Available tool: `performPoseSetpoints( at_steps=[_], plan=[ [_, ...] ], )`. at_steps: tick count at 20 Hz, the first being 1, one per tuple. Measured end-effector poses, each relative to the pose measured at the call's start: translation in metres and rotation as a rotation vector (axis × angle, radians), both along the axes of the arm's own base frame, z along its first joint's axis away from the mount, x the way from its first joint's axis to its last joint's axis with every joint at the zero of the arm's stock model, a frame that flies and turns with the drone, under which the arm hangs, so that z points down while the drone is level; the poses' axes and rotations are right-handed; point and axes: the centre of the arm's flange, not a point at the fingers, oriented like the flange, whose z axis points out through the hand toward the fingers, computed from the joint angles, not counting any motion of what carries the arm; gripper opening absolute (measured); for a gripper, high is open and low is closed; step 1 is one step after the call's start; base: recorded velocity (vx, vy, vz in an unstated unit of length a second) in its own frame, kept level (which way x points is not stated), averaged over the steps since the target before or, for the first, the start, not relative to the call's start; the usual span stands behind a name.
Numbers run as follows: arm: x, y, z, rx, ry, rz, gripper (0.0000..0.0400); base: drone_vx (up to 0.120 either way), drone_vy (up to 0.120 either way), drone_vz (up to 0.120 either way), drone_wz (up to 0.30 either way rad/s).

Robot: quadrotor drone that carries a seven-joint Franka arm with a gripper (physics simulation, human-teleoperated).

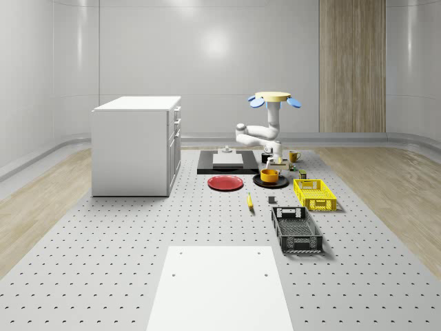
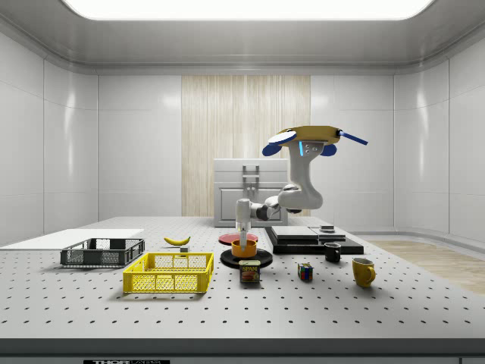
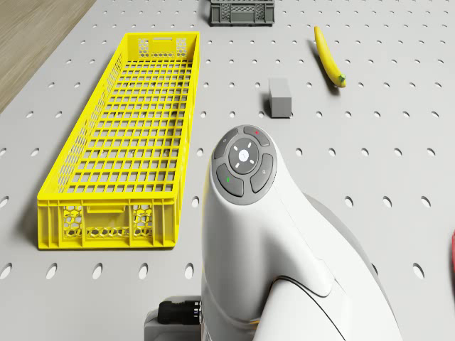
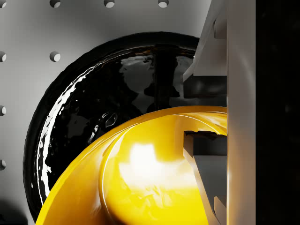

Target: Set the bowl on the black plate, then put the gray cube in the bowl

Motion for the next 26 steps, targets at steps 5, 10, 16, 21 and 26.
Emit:
performPoseSetpoints(
  at_steps=[5, 10, 16, 21, 26],
  plan=[
    [0.000, -0.006, 0.004, 0.000, 0.000, 0.000, 0.0100, 0.000, 0.000, 0.000, 0.000],
    [0.000, -0.010, 0.005, 0.000, 0.000, 0.000, 0.0280, 0.000, 0.000, 0.016, 0.000],
    [0.000, -0.011, -0.004, 0.000, 0.000, 0.000, 0.0373, 0.033, -0.027, 0.120, 0.000],
    [0.000, -0.012, -0.006, 0.000, 0.000, 0.000, 0.0392, 0.120, -0.120, 0.000, 0.000],
    [0.000, -0.012, -0.007, 0.000, 0.000, 0.000, 0.0398, 0.120, -0.120, 0.000, 0.000]
  ],
)
